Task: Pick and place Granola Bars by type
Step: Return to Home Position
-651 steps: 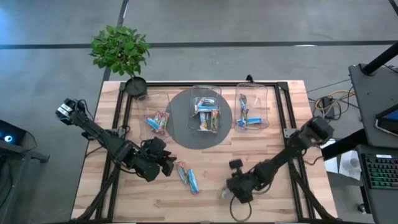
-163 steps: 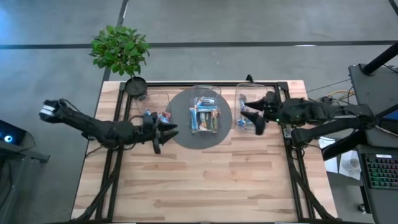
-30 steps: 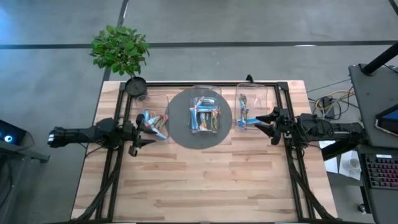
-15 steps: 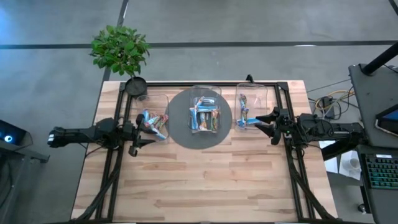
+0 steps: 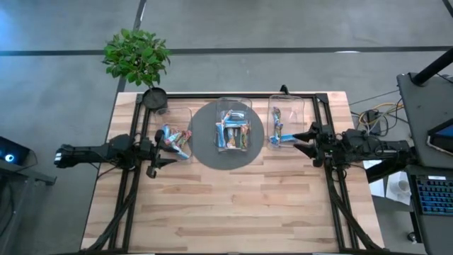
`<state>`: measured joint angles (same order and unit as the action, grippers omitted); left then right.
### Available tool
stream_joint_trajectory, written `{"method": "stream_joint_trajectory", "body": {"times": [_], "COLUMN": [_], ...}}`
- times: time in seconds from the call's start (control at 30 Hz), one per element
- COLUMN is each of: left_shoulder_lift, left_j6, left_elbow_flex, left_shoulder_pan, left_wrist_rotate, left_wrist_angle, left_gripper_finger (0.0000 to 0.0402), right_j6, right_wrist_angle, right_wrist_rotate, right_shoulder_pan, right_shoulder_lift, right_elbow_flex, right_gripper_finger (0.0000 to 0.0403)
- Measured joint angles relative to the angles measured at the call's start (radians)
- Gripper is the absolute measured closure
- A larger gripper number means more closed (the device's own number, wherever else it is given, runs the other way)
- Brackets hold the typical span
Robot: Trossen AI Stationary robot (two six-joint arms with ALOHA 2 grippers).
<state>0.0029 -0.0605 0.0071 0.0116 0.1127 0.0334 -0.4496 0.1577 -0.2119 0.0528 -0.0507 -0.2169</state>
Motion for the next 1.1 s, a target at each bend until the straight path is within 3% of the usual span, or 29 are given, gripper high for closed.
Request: {"method": "stream_joint_trajectory", "body": {"times": [0.23, 0.3, 0.47, 0.63, 0.83, 1.1], "left_shoulder_lift": [0.003, 0.004, 0.009, 0.009, 0.011, 0.011], "left_j6": [0.000, 0.000, 0.000, 0.000, 0.000, 0.000], "left_elbow_flex": [0.000, 0.000, 0.000, 0.000, 0.000, 0.000], "left_shoulder_pan": [0.000, 0.000, 0.000, 0.000, 0.000, 0.000], "left_wrist_rotate": [0.000, 0.000, -0.002, -0.003, -0.003, -0.003], "left_wrist_angle": [0.000, 0.000, 0.001, 0.001, 0.001, 0.001], "left_gripper_finger": [0.0248, 0.0248, 0.0248, 0.0248, 0.0248, 0.0248], "right_j6": [0.322, 0.346, 0.311, 0.333, 0.480, 0.483], "right_wrist_angle": [-0.173, -0.199, -0.272, -0.250, -0.250, -0.190], "right_wrist_rotate": [0.318, 0.363, 0.369, 0.367, 0.370, 0.368], "right_shoulder_pan": [-0.006, -0.020, -0.082, -0.101, -0.063, -0.007], "right_shoulder_lift": [0.048, 0.051, 0.051, 0.051, 0.051, 0.051], "right_elbow_flex": [0.077, 0.104, 0.209, 0.208, 0.208, 0.208], "right_gripper_finger": [0.0181, 0.0181, 0.0181, 0.0181, 0.0181, 0.0181]}}
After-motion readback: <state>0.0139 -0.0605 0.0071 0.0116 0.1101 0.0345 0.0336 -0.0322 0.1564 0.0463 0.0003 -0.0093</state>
